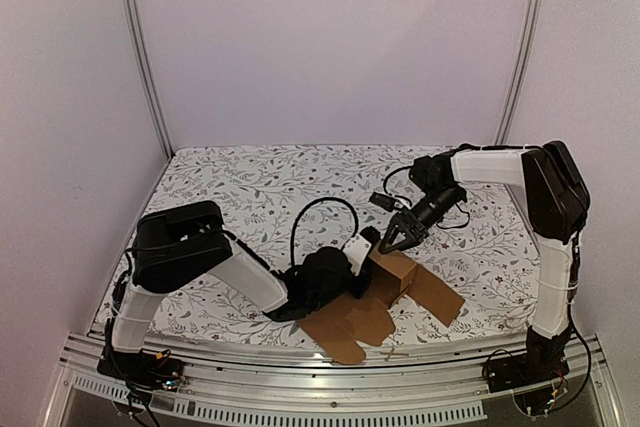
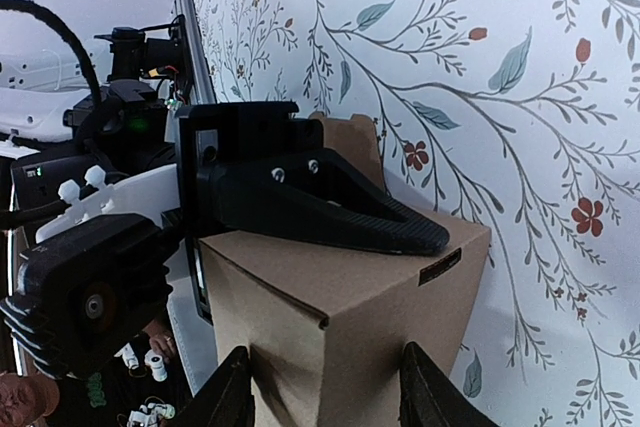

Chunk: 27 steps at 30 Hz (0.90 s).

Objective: Fold the paper box

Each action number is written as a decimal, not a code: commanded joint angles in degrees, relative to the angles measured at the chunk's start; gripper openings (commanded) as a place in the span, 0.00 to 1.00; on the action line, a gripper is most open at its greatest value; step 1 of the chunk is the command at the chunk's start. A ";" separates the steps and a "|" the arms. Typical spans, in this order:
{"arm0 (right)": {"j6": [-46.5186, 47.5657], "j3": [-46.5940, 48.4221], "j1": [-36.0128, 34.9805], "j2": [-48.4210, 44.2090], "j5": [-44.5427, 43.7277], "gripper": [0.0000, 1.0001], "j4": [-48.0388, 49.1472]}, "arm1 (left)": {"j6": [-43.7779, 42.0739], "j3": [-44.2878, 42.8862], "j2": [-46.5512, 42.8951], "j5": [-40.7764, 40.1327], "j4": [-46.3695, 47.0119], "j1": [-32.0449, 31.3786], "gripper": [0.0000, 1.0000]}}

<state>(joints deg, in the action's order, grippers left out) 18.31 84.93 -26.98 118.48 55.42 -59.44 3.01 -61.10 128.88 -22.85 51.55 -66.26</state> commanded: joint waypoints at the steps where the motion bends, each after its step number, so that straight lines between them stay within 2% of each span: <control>1: 0.33 -0.46 -1.30 2.58 -2.32 0.47 -1.27 | -0.39 -1.35 1.02 -1.77 0.25 -0.27 0.09; 5: 0.64 -0.46 -1.36 3.37 -1.78 0.47 -2.12 | 2.97 -1.68 1.31 -8.85 0.15 -0.65 0.00; 8: 0.83 -0.76 -1.34 3.76 -1.30 0.48 -2.41 | 6.97 -3.85 1.83 -15.67 -3.57 -1.42 0.00; 10: 0.85 -0.68 -1.33 3.70 -1.57 0.47 -2.28 | 7.20 -4.65 2.34 -15.56 -3.68 -1.87 0.00; 13: 0.69 -0.02 -1.25 3.37 -1.63 0.48 -2.38 | 5.56 -4.63 2.42 -10.66 -3.27 -2.11 0.18; 19: 0.81 0.77 -1.26 2.63 -3.19 0.49 -2.38 | 3.44 0.44 -2.04 -7.43 -3.61 -2.46 0.37; 24: 1.19 1.20 -1.23 0.90 -5.16 0.50 -2.35 | 2.37 4.62 -7.19 -6.22 -7.82 -3.00 0.46; 27: 1.09 0.96 -1.23 0.19 -6.88 0.52 -2.32 | 2.14 6.22 -9.27 -7.20 -10.73 -3.79 0.49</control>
<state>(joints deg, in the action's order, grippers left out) 18.50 85.78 -27.75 119.39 54.78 -61.69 6.26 -56.90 123.70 -30.30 45.45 -68.79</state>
